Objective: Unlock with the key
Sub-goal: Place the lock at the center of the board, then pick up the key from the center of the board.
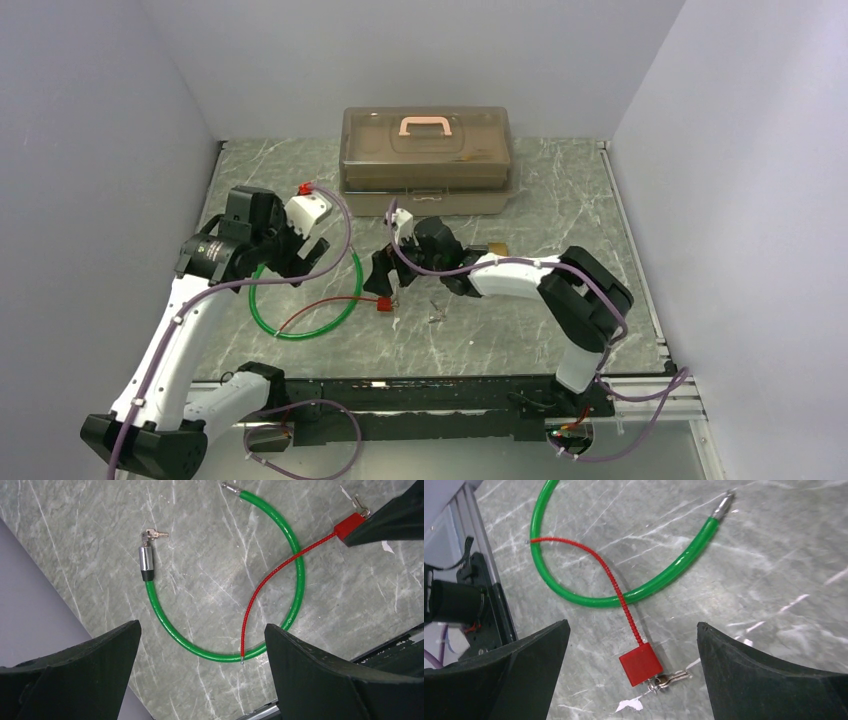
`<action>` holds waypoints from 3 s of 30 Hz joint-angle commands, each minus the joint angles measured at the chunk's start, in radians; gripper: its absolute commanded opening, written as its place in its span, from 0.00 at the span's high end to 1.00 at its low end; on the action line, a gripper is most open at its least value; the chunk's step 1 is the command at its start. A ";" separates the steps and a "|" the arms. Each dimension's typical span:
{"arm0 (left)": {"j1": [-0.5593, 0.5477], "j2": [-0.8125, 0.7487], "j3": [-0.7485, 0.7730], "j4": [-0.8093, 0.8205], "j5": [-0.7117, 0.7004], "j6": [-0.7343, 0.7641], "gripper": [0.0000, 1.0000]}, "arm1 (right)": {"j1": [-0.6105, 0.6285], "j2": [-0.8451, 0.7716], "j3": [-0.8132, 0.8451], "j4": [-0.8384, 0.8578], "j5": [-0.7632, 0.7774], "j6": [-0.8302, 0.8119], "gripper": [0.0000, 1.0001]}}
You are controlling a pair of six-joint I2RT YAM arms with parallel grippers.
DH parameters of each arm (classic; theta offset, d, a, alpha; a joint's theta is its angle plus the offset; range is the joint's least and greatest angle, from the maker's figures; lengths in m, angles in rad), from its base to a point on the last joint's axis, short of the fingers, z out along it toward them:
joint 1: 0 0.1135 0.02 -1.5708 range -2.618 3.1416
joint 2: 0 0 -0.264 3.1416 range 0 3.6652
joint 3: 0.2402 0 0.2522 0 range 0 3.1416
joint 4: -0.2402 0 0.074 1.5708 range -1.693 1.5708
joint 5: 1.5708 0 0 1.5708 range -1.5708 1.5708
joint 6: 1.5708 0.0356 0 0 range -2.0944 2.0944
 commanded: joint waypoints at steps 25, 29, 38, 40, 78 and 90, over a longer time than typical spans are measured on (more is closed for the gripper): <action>0.025 -0.051 -0.222 0.121 0.135 0.023 0.01 | -0.372 -0.232 -0.002 -0.681 0.890 0.217 0.18; 0.025 -0.040 -0.194 0.096 0.156 0.023 0.01 | -0.382 -0.192 -0.008 -0.692 0.906 0.234 0.18; 0.026 -0.019 -0.189 0.087 0.181 0.028 0.01 | -0.120 -0.384 -0.153 -0.612 0.782 0.188 0.21; 0.025 -0.014 -0.188 0.087 0.183 0.026 0.01 | -0.079 -0.391 -0.178 -0.592 0.722 0.185 0.23; 0.028 0.020 -0.106 0.068 0.302 -0.015 0.01 | 0.096 -0.393 -0.144 -0.565 0.574 -0.012 1.00; 0.028 0.065 0.036 -0.027 0.735 0.016 0.01 | 0.085 -0.517 0.127 -0.592 0.406 -0.046 1.00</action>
